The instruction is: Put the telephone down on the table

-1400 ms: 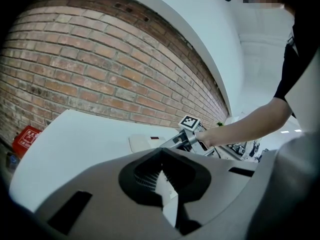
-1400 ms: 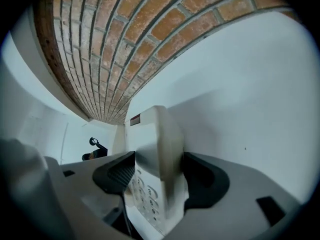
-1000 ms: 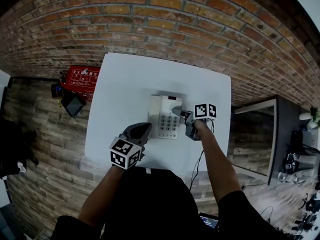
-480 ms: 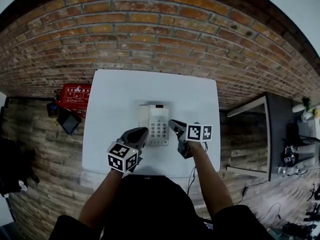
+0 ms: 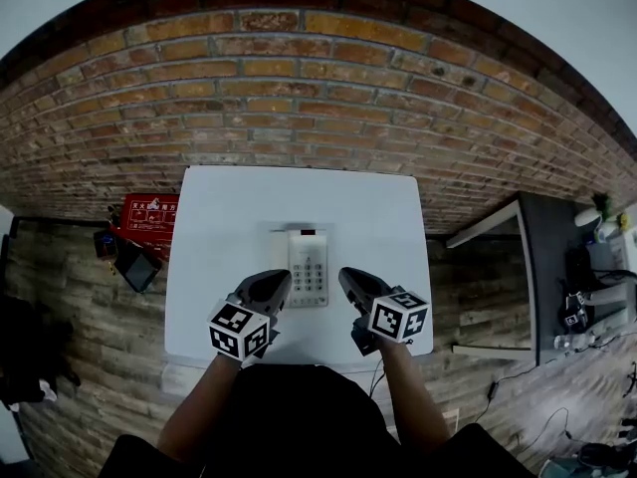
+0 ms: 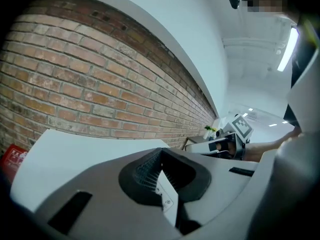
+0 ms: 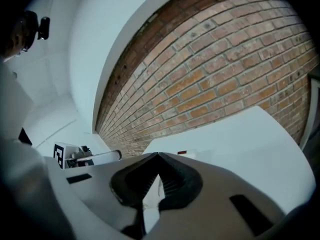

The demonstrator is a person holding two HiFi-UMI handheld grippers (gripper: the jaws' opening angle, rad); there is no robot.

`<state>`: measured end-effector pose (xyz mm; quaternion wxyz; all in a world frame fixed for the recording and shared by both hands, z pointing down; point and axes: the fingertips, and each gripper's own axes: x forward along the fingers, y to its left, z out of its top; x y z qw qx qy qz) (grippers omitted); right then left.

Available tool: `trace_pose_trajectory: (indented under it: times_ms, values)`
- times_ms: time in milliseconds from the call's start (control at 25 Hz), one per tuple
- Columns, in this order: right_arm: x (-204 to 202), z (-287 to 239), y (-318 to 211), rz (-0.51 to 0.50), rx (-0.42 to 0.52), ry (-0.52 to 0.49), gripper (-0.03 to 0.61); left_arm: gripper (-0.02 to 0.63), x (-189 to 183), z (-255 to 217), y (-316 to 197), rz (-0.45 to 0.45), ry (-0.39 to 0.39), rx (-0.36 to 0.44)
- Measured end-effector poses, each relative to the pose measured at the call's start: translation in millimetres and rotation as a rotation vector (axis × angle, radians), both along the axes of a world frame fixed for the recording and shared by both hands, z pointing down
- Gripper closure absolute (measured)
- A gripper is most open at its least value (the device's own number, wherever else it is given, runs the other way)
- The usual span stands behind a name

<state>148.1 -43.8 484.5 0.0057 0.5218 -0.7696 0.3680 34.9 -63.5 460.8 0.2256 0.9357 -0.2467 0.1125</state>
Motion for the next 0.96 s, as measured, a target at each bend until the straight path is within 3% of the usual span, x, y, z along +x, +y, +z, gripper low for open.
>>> trace_pose_trajectory:
  times_ms: [200, 360, 960]
  values:
    - [0.1, -30.4, 15.4, 0.03, 0.103, 0.004, 0.557, 0.601, -10.2, -16.5, -1.6, -0.016, 0.011, 0.037]
    - [0.9, -42.8, 24.5, 0.051, 0.148, 0.071, 0.557, 0.601, -22.9, -25.0, -7.5, -0.046, 0.015, 0.052]
    - [7.3, -57.8, 27.5, 0.077, 0.224, 0.155, 0.557, 0.601, -34.2, -28.0, -14.5, -0.098, 0.014, 0.063]
